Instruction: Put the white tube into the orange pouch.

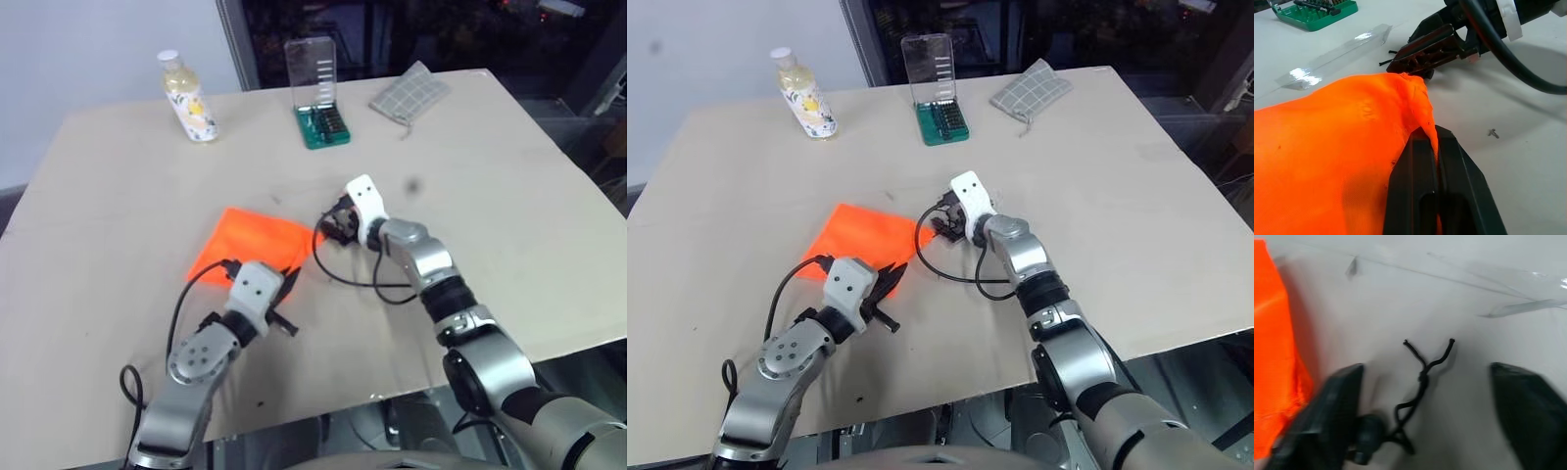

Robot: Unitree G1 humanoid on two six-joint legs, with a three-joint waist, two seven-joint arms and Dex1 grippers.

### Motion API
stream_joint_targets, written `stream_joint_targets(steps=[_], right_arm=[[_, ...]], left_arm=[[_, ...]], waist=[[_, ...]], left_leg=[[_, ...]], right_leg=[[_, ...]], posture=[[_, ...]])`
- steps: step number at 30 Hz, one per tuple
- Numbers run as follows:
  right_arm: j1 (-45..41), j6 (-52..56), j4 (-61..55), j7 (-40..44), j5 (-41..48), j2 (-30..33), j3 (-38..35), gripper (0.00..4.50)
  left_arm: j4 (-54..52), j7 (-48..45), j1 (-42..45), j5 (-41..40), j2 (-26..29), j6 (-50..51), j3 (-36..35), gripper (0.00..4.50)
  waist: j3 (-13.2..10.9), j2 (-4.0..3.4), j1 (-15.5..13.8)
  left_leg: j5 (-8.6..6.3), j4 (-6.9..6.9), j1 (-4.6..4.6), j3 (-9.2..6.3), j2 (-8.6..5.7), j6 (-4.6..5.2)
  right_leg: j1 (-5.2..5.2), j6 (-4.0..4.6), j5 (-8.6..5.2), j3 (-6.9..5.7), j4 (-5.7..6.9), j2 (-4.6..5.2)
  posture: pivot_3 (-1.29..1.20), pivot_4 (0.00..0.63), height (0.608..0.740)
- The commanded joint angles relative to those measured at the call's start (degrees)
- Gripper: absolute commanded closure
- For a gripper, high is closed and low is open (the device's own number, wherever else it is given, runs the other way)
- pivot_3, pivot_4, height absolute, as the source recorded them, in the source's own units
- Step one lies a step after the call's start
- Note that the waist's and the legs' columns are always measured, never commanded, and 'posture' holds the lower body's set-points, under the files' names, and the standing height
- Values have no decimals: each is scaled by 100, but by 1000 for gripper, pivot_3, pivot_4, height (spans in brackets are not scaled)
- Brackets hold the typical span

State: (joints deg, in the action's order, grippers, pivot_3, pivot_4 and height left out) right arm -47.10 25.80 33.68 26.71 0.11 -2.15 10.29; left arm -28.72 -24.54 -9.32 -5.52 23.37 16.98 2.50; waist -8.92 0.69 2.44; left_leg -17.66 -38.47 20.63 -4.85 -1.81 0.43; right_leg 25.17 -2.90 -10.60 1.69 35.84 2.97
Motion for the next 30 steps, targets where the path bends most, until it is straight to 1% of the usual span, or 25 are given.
stream_joint_targets(steps=[1,2,3,5,6,12,14,16,18,20,23,28,30], right_arm=[[184,207,200,156,-170,40,295,2178],[215,231,187,180,-195,43,349,2712],[249,245,172,205,-232,52,417,3056],[308,274,133,234,-276,60,507,4037],[328,295,116,239,-280,58,522,4368],[340,253,39,129,-255,47,427,4377],[267,81,2,5,-155,-10,251,4377],[153,-53,-102,-83,163,-172,-123,4377],[25,31,-285,-103,700,-411,-632,4377],[-145,444,-516,-179,1457,-694,-1291,4377],[-447,1203,-805,-540,2697,-995,-2252,4377],[-638,2024,-947,-1058,4066,-1087,-2924,4377],[-626,2184,-942,-1268,4369,-1065,-3010,4377]], left_arm=[[-149,56,3,58,14,-79,-55,4500],[-152,62,-6,66,11,-82,-53,4500],[-155,69,-15,75,7,-86,-50,4500],[-166,84,-30,94,-8,-89,-38,4500],[-170,90,-34,100,-16,-88,-34,4500],[-174,110,-38,127,-37,-90,-32,4500],[-175,106,-40,130,-31,-94,-40,4500],[-173,104,-40,130,-28,-97,-45,4500],[-165,98,-34,128,-24,-102,-51,4500],[-149,91,-13,125,-19,-100,-54,4500],[-130,92,35,125,-19,-79,-53,4500],[-76,94,98,130,-16,-87,-68,4500],[-68,89,107,96,-30,-74,-79,4500]], waist=[[16,-1,8],[23,0,8],[31,-1,8],[34,-2,8],[37,-1,8],[36,-2,6],[36,-2,6],[35,-3,6],[27,-5,5],[24,-10,3],[19,-17,-28],[16,-23,-9],[15,-24,-8]], left_leg=[[0,0,-1,1,0,0],[0,0,-2,1,1,0],[-1,0,-3,1,1,1],[-3,0,-8,1,2,5],[-3,0,-10,1,2,5],[-12,7,-48,0,3,20],[-12,7,-50,0,2,20],[-12,7,-51,-1,3,21],[-12,7,-51,-2,5,21],[-12,7,-50,-4,6,21],[-13,9,-44,-11,7,22],[-14,12,-33,-9,5,24],[-14,15,-27,-9,6,24]], right_leg=[[0,0,0,1,0,-1],[0,0,0,2,1,-3],[-1,0,0,2,1,-3],[-5,0,0,2,1,-6],[-7,0,0,2,1,-6],[-45,1,-1,2,-6,-7],[-46,1,-1,2,-5,-7],[-46,1,-1,2,-4,-9],[-46,1,-1,2,-3,-10],[-44,2,0,1,-2,-12],[-44,2,0,-2,-7,-8],[-38,2,-1,-4,-18,-6],[-31,2,-1,-4,-19,-6]], posture=[[0,150,740],[0,150,740],[0,150,740],[0,150,740],[0,150,740],[0,150,740],[0,150,740],[0,150,740],[0,150,740],[0,150,740],[0,150,740],[0,150,740],[0,150,740]])
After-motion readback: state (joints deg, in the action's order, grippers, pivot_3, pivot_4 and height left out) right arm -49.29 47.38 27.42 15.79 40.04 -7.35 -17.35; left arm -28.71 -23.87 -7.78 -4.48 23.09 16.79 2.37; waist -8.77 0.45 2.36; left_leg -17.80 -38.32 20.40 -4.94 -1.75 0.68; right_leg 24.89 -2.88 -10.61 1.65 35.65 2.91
